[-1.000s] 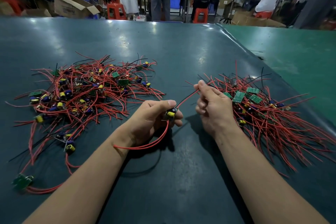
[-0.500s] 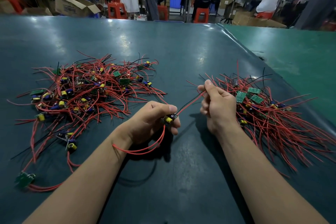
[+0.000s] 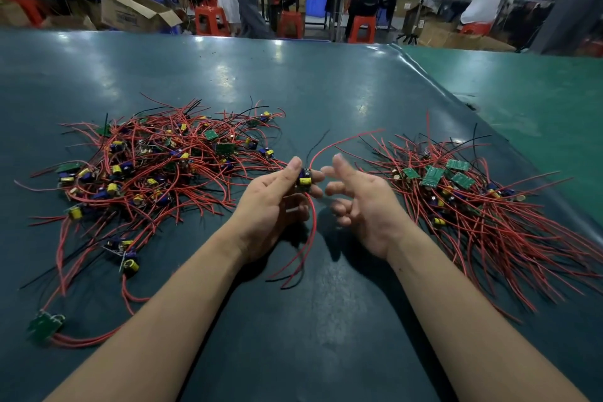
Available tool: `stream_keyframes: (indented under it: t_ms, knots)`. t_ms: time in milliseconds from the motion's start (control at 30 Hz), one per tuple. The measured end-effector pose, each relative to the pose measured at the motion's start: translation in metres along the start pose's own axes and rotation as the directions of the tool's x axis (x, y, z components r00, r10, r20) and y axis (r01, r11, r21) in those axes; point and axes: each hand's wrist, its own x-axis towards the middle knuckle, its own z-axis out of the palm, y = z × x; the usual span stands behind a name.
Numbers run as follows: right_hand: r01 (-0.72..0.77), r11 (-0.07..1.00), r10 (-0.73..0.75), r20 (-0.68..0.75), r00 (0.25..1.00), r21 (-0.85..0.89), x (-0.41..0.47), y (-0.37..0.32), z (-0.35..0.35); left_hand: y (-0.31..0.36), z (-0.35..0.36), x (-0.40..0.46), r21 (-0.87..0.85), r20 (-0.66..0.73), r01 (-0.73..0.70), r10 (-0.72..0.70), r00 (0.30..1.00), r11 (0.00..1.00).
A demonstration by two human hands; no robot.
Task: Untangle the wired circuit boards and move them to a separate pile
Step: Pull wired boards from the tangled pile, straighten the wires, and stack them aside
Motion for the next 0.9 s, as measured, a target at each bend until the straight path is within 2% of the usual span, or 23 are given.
stream_keyframes:
  t_ms: [100, 200, 300, 400, 533, 633, 700, 767, 833, 900]
  knots:
    - [0.026, 0.999, -0.024, 0.114, 0.993, -0.019, -0.002, 0.003, 0.000, -0.001, 0.001, -0.003, 0.070, 0.071, 0.007, -0.012, 0.997, 0.998]
    - [0.054, 0.998, -0.059, 0.143, 0.988, 0.035, -0.003, 0.000, 0.000, -0.001, 0.001, -0.005, 0.092, 0.136, 0.034, -0.046, 0.990, 0.995]
    - [0.084, 0.988, -0.090, 0.041, 0.995, 0.130, 0.000, -0.004, -0.003, 0.002, -0.002, -0.007, 0.113, 0.183, 0.051, -0.072, 0.981, 0.992]
    - [0.143, 0.961, -0.125, -0.093, 0.988, 0.234, 0.005, -0.010, -0.009, 0.003, -0.002, -0.009, 0.205, 0.200, 0.057, -0.099, 0.975, 0.977]
    - [0.150, 0.942, -0.092, -0.199, 0.976, 0.301, 0.008, -0.012, -0.012, 0.003, -0.006, -0.009, 0.216, 0.234, 0.039, -0.091, 0.968, 0.976]
    - [0.183, 0.903, -0.060, -0.307, 0.950, 0.389, 0.013, -0.013, -0.021, 0.001, -0.006, -0.012, 0.151, 0.288, 0.060, -0.102, 0.952, 0.987]
    - [0.194, 0.875, -0.031, -0.348, 0.937, 0.444, 0.014, -0.014, -0.026, 0.001, -0.007, -0.012, 0.004, 0.283, 0.083, -0.080, 0.956, 0.997]
    - [0.189, 0.918, -0.066, -0.336, 0.939, 0.348, 0.013, -0.011, -0.024, 0.005, -0.008, -0.010, -0.146, 0.245, 0.091, -0.053, 0.968, 0.985]
    - [0.204, 0.975, -0.176, -0.268, 0.947, 0.083, 0.009, -0.004, -0.014, 0.010, -0.008, -0.008, -0.302, 0.212, 0.057, 0.008, 0.977, 0.952]
    - [0.305, 0.927, -0.335, -0.116, 0.935, -0.220, 0.001, 0.002, -0.001, 0.010, -0.007, -0.006, -0.402, 0.166, 0.031, 0.040, 0.985, 0.915]
